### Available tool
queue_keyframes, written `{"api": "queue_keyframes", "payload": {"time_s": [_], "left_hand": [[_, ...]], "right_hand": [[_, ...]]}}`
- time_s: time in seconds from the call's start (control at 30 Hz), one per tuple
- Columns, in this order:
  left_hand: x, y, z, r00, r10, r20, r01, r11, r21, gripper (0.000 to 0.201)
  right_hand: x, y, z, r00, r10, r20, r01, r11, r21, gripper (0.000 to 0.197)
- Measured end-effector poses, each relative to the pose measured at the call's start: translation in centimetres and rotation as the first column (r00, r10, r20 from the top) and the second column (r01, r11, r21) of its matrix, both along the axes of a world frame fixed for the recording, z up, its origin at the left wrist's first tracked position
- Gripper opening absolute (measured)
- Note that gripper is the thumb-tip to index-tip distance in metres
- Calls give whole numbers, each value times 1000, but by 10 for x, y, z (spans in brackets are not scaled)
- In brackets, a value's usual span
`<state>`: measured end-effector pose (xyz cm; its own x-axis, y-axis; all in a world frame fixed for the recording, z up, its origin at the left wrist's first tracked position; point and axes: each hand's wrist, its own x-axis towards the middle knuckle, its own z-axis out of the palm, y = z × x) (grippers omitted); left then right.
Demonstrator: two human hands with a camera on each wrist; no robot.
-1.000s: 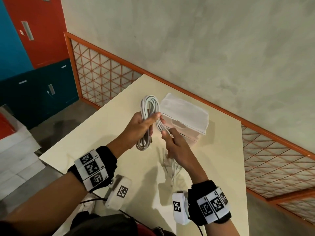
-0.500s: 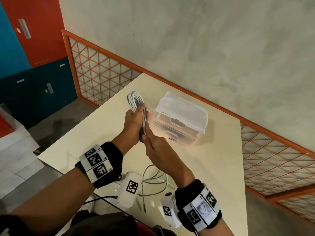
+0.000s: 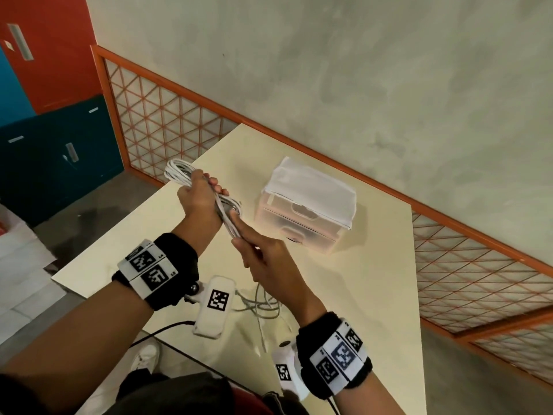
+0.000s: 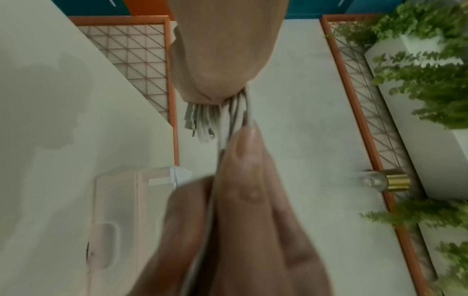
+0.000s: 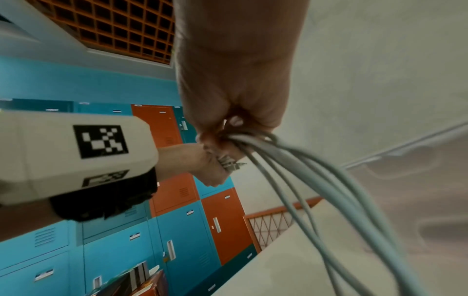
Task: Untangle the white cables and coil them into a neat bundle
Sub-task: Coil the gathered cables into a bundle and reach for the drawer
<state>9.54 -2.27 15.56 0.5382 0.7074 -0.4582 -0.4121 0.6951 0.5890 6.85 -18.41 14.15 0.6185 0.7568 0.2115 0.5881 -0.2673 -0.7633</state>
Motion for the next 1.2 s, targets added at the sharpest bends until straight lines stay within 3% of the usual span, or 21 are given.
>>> {"api": "queue_keyframes", "payload": {"time_s": [0.1,0.17,0.3,0.4,0.5,0.57,0.67,0.8,0.97,1.1,1.2], "left_hand": [[0,7,2,998,13,54,-12,1000,-24,31],[-1,6,4,997,-42,60,40,999,24,31],[-4,-2,5,973,-230,4,225,955,191,31],[-7,-8,7,924,-369,-101,382,872,308,27],[-10,-16,11,847,-510,-148,528,776,346,25],[-12,-23,16,779,-602,-174,618,690,377,24],[-16,-33,21,688,-686,-235,704,553,446,24],[-23,-45,26,624,-717,-309,749,438,497,26],[-33,-54,35,566,-711,-418,771,277,573,35],[-37,-60,35,485,-779,-398,823,253,509,37],[-40,-62,34,449,-792,-414,847,229,480,37]], "right_hand": [[3,-7,-9,981,-101,-165,119,988,101,35],[6,-11,-9,971,-57,-233,73,995,62,32],[17,-24,4,986,132,-100,-139,988,-73,35],[30,-33,17,979,205,-15,-204,959,-198,36],[39,-37,28,969,217,117,-171,932,-318,34],[39,-37,38,973,189,134,-141,941,-308,30],[38,-36,56,999,29,41,-22,985,-172,21],[41,-35,70,989,-98,110,112,986,-122,50],[39,-29,81,972,-49,229,101,970,-220,64],[32,-26,89,911,-12,411,178,912,-369,71],[28,-26,94,885,-19,465,246,867,-433,79]]}}
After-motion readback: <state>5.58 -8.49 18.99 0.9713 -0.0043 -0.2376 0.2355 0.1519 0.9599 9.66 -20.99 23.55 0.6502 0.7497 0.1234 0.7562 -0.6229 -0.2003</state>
